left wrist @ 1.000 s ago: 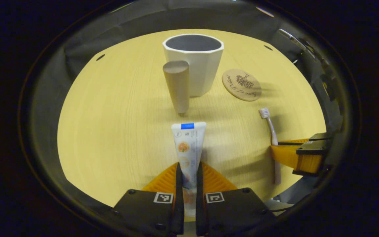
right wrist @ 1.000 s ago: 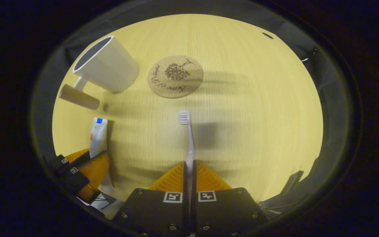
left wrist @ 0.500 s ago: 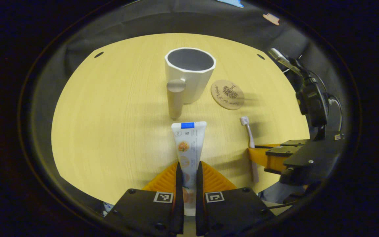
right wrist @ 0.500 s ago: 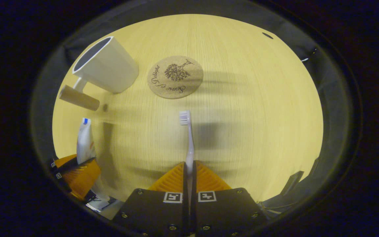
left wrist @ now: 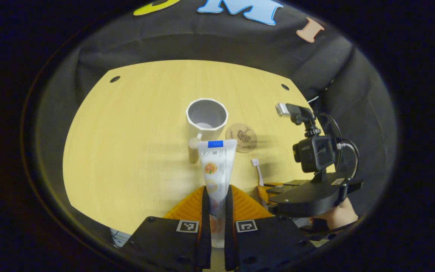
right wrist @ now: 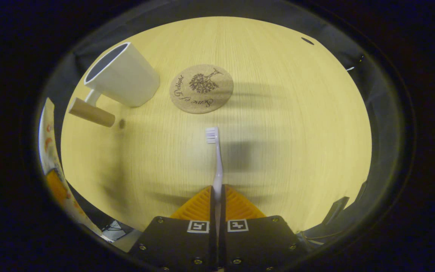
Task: Put the toothbrush and toothpaste on the desktop into the cup, then pick up the cup and place it on the coaster on the desktop.
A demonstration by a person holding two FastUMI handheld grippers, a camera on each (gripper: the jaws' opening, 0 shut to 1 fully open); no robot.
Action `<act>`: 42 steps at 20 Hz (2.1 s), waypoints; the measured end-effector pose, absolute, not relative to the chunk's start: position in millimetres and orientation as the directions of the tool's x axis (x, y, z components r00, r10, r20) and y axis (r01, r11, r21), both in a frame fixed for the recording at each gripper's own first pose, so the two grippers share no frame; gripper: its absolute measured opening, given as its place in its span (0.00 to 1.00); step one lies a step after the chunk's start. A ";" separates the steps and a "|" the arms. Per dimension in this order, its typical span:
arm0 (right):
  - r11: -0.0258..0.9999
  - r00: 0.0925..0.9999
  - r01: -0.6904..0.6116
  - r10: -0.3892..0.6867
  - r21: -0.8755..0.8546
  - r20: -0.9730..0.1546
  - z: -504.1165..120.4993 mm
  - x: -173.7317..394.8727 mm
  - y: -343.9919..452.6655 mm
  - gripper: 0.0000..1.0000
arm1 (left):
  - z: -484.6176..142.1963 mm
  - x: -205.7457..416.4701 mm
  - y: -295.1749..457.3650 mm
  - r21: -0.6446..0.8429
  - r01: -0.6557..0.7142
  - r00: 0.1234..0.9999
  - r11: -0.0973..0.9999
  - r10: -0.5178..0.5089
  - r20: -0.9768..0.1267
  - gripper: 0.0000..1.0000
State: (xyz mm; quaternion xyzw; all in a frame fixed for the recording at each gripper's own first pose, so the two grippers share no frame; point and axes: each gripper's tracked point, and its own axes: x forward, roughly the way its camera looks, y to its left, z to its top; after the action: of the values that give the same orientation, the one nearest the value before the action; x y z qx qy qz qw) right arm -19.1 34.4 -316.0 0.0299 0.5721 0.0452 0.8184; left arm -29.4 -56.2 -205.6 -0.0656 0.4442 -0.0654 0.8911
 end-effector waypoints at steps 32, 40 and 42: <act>0.969 0.413 0.052 0.200 0.242 -0.888 -313.1 -18.0 30.5 0.02 | -161.7 191.8 -38.9 -0.088 0.219 0.863 0.972 -0.235 -0.447 0.21; 0.951 0.492 0.089 0.216 0.296 -0.843 -279.6 -3.7 24.1 0.02 | -177.0 188.2 -44.1 -0.071 0.223 0.859 0.972 -0.231 -0.457 0.30; 0.947 0.507 0.098 0.217 0.306 -0.834 -272.0 -0.1 21.9 0.02 | -176.4 180.6 -45.6 -0.075 0.239 0.856 0.968 -0.247 -0.455 0.47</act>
State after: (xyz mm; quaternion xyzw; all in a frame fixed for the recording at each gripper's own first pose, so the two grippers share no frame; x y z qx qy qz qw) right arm -0.1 21.9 -272.0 0.1591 0.4953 0.0351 0.8533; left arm 180.6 -45.6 -176.4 -0.0078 0.2371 -0.1261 0.9632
